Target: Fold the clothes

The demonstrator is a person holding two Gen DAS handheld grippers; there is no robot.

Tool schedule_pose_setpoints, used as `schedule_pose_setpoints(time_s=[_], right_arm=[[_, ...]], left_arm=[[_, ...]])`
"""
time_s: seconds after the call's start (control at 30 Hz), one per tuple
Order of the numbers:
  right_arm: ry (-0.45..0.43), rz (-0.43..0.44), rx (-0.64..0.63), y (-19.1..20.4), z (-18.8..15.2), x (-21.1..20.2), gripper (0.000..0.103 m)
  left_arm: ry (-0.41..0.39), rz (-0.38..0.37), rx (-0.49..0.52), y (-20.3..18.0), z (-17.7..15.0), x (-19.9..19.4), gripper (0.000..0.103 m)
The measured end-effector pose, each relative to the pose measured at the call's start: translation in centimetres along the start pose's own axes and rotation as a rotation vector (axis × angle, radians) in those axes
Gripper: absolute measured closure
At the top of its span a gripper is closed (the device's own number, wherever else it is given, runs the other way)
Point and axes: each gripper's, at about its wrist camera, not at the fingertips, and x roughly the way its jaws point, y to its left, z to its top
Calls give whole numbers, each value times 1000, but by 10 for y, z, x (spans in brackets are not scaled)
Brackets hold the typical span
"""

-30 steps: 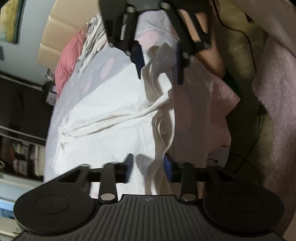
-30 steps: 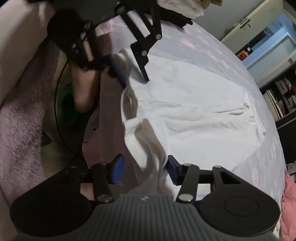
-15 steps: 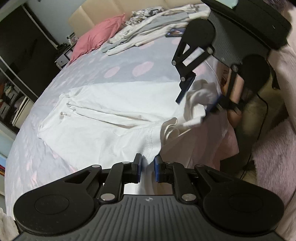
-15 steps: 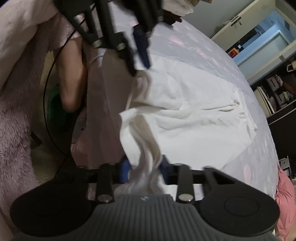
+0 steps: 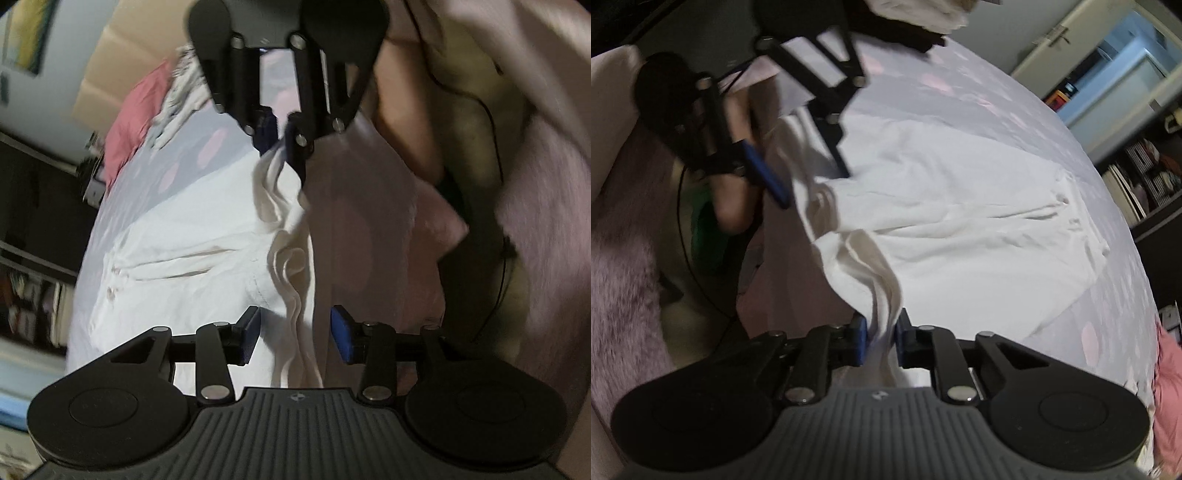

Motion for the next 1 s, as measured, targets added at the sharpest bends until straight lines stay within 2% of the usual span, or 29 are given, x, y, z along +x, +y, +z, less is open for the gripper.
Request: schedule_pose_setpoints(time_s=[0.13,0.27,0.33,0.4,0.43,0.5,0.53,0.63,0.77,1.0], right_arm=[[0,17,-24,5,-1,1,65],[4,26,-66,11,-2,2,57],[17,17,-86,13,-4,6,59],[21,19,-106,13,-4,8,59],[21,22,-116,13,-4,8,61],[22,29,-92,9,-1,6,71],[23,34,-70,5,0,5,81],[18,59,17,-10,0,2,86],[-1,84,112,-26,0,-4,87],[-36,68,136,-41,8,-24,89]], left_arm=[[12,-3,9,0,-2,6,63],[9,-1,27,-2,-3,6,63],[10,-4,25,-1,-4,7,64],[15,-11,-4,4,-5,7,78],[19,-17,-26,8,-5,7,79],[25,-34,-69,14,-5,6,86],[26,-40,-82,16,-5,4,87],[23,-66,-158,28,-5,1,90],[8,-130,-291,53,-8,-5,91],[-7,-135,-334,76,-4,-22,95]])
